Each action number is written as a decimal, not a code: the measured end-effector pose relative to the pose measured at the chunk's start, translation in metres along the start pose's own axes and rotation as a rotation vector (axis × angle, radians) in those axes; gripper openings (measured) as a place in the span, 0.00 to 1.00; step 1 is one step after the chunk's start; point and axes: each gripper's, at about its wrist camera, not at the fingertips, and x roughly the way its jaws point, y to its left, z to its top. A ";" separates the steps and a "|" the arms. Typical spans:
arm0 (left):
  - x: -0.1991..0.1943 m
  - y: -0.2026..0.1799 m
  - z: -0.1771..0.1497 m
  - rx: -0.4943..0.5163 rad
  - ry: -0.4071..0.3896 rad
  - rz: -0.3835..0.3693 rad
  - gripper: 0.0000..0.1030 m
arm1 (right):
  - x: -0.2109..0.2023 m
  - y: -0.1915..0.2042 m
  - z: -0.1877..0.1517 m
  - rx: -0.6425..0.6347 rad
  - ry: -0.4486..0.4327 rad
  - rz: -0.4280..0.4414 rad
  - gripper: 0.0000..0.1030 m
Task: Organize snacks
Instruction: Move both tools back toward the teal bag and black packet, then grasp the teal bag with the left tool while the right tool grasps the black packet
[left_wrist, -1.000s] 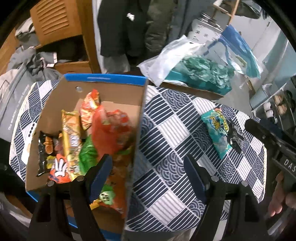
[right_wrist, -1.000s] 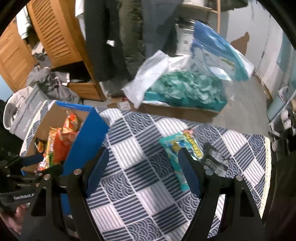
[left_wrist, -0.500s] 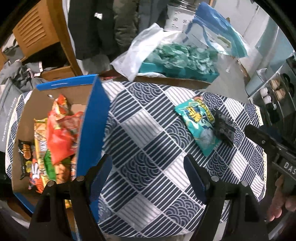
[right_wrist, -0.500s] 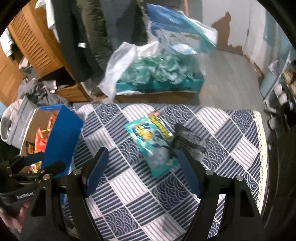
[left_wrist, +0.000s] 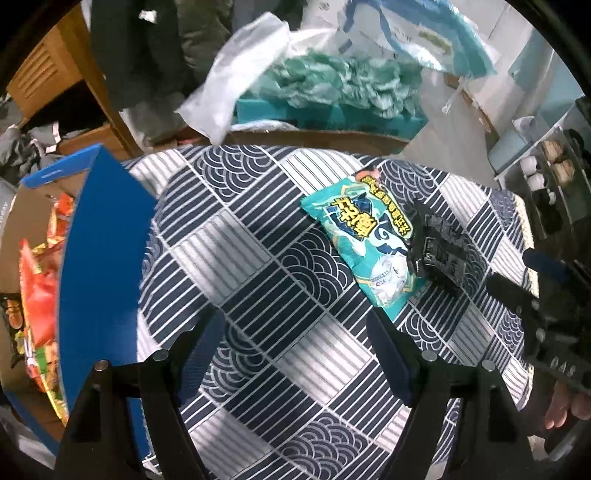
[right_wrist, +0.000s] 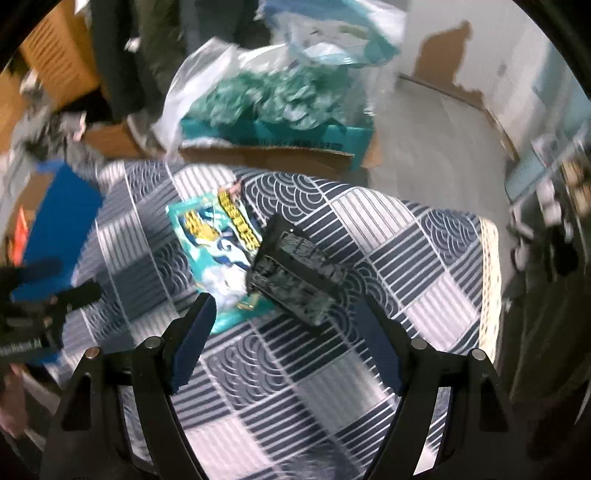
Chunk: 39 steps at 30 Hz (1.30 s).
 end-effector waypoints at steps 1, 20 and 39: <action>0.004 -0.002 0.002 0.001 0.006 0.000 0.78 | 0.005 -0.001 0.000 -0.032 0.012 0.004 0.76; 0.078 -0.022 0.044 -0.063 0.132 0.013 0.78 | 0.079 -0.008 -0.003 -0.260 0.096 -0.010 0.76; 0.102 -0.025 0.058 -0.115 0.182 -0.067 0.79 | 0.125 -0.006 0.020 -0.307 0.179 -0.035 0.74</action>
